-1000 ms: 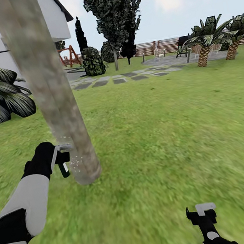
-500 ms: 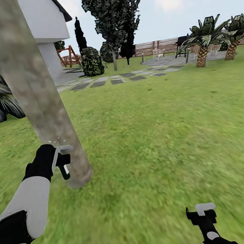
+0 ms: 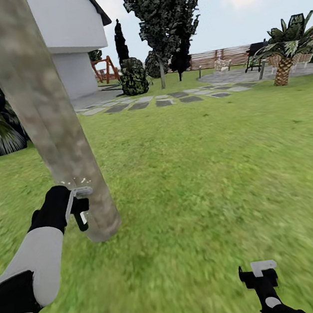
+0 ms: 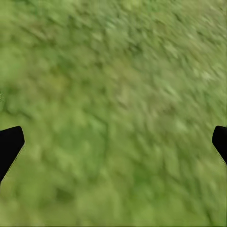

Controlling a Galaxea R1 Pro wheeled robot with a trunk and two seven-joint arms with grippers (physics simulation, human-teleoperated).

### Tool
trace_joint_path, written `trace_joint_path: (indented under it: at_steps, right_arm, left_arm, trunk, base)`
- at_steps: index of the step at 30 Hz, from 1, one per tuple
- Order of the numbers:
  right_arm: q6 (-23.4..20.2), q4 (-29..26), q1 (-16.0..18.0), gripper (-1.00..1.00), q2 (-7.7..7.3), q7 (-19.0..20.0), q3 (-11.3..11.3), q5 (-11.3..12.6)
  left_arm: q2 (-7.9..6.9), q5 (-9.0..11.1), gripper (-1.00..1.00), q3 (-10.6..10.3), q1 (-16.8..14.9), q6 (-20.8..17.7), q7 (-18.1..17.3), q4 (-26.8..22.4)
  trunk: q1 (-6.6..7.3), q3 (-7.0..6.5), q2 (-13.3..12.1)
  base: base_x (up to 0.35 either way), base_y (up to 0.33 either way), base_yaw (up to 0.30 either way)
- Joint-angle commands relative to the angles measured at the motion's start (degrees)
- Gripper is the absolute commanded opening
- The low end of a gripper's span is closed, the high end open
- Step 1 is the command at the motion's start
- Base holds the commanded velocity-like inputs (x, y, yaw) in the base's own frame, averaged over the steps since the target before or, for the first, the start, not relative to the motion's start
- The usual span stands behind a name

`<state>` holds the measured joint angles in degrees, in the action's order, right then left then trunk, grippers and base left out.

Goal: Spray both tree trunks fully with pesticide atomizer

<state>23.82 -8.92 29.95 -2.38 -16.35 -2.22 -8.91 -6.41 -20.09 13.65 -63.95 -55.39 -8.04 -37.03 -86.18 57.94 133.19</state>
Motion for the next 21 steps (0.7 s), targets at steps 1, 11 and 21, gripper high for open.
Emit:
trace_joint_path:
  at_steps: [1, 11, 21]
  right_arm:
    - [0.09, 0.04, 0.02, 1.00, 0.01, -0.25, -0.24, -0.58]
    - [0.09, 0.04, 0.02, 1.00, -0.04, -0.26, -0.24, -0.62]
    - [0.09, 0.04, 0.02, 1.00, 0.00, -0.26, -0.24, -0.62]
  left_arm:
    - [-0.18, -0.56, -1.00, 0.28, 0.53, -0.09, -0.47, -0.07]
    - [-0.37, -0.39, -1.00, 0.30, 3.13, 0.28, -0.38, -0.67]
    - [-0.56, -0.49, -1.00, 0.32, 3.19, 0.28, -0.38, -0.67]
  trunk:
    - [-0.01, 0.05, 0.02]
    - [-0.01, 0.05, 0.02]
    - [-0.01, 0.05, 0.02]
  base:
    - [0.162, -0.258, 0.277]
    - [0.171, -0.250, 0.052]
    - [0.199, -0.219, 0.054]
